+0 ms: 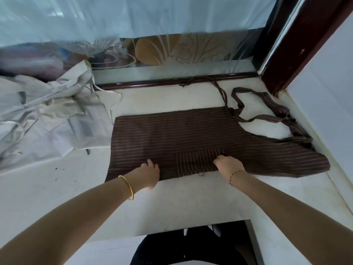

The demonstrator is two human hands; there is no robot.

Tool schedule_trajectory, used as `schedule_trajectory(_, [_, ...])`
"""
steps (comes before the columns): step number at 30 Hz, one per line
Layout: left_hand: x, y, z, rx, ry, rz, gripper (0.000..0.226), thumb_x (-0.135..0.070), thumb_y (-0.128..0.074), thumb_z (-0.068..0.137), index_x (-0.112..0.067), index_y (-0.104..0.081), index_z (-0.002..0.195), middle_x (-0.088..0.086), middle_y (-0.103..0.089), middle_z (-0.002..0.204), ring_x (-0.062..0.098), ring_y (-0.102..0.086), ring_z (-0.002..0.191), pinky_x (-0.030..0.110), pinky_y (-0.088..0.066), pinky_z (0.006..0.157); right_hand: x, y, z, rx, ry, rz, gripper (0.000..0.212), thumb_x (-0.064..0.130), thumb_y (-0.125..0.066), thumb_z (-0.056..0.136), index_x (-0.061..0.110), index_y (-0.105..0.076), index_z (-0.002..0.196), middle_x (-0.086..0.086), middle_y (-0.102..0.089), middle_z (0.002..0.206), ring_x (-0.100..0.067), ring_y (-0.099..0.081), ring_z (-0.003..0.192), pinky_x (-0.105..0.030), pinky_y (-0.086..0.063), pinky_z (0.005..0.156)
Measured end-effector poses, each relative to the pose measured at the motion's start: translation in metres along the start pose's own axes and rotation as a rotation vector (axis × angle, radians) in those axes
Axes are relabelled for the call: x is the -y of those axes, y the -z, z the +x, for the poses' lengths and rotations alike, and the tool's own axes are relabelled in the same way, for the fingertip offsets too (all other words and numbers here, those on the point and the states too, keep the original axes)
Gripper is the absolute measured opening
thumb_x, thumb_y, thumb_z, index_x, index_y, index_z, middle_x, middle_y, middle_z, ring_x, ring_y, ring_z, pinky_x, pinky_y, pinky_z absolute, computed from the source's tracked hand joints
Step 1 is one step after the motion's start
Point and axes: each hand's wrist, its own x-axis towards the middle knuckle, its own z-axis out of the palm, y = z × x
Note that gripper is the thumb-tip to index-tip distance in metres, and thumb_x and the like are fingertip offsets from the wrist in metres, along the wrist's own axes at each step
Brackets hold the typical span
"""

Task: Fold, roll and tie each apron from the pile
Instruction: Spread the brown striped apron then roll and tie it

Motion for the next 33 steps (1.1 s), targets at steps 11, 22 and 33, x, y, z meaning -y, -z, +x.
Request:
schedule_trajectory(11, [0.05, 0.059, -0.002, 0.45, -0.081, -0.402, 0.052, -0.02, -0.054, 0.093, -0.014, -0.038, 0.142, 0.012, -0.042, 0.143, 0.033, -0.046, 0.126, 0.042, -0.042, 0.104, -0.01, 0.082, 0.033, 0.629, 0.082, -0.325, 0.015, 0.006, -0.053, 0.092, 0.004, -0.054, 0.107, -0.01, -0.053, 0.099, -0.017, -0.048, 0.076, -0.027, -0.045, 0.066])
schedule_trajectory(22, [0.109, 0.074, 0.066, -0.049, -0.034, -0.369, 0.029, -0.026, -0.052, 0.095, -0.009, -0.058, 0.118, 0.007, -0.061, 0.112, 0.024, -0.057, 0.104, 0.03, -0.045, 0.088, -0.029, 0.092, 0.112, 0.166, -0.065, 0.047, 0.031, 0.008, -0.039, 0.094, 0.008, -0.058, 0.118, -0.006, -0.058, 0.107, -0.02, -0.056, 0.095, -0.027, -0.048, 0.079])
schedule_trajectory(33, [0.116, 0.067, 0.104, -0.158, 0.008, -0.296, 0.018, -0.025, -0.048, 0.098, -0.011, -0.056, 0.107, 0.004, -0.06, 0.103, 0.02, -0.058, 0.096, 0.026, -0.045, 0.08, -0.032, 0.072, 0.145, -0.011, 0.091, -0.103, 0.041, 0.04, -0.028, 0.102, 0.015, -0.06, 0.107, -0.002, -0.056, 0.1, -0.019, -0.05, 0.101, -0.03, -0.044, 0.076])
